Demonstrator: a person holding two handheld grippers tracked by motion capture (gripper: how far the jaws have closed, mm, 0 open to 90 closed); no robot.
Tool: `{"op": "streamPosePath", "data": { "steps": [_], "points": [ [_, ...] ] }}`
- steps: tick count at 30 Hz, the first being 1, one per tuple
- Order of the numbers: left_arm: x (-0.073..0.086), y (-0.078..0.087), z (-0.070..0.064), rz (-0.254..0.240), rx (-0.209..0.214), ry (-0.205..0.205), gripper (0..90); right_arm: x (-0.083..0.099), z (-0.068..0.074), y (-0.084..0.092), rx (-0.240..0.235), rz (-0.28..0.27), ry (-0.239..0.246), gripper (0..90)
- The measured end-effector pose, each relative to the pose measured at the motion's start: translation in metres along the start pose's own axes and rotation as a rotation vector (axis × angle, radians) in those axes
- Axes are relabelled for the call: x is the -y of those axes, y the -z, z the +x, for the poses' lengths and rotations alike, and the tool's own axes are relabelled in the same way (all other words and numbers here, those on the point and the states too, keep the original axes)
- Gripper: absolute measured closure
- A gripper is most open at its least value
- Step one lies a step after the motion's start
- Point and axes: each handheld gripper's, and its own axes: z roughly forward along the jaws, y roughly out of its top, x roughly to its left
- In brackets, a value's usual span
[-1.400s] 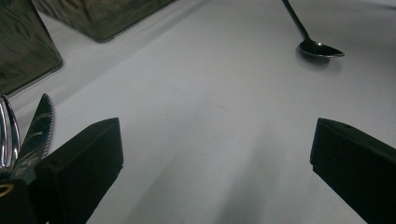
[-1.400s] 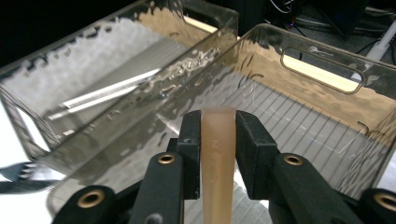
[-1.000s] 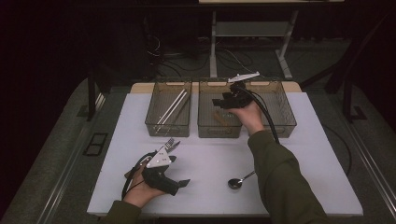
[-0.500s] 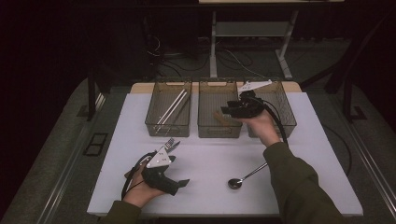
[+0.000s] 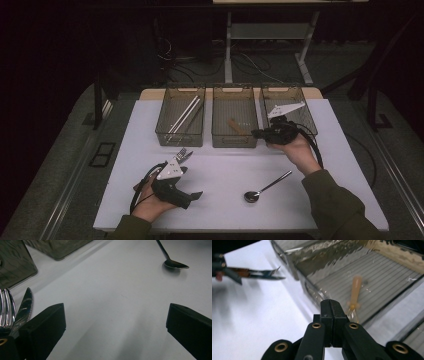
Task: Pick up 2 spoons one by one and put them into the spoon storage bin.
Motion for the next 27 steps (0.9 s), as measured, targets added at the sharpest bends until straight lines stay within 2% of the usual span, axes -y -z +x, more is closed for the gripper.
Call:
{"op": "streamPosePath", "data": {
  "steps": [7,15,27],
  "points": [
    [0.001,0.001,0.001,0.002,-0.005,0.004,0.9,0.024,0.001,0.012,0.002,0.021,0.008,89.7],
    [0.001,0.002,0.001,-0.002,-0.009,0.008,0.9,0.056,0.002,0.021,0.016,0.07,0.018,89.7],
    [0.001,0.004,0.002,-0.003,-0.015,0.005,0.9,0.092,0.01,0.031,0.006,0.177,0.023,89.7]
  ]
}}
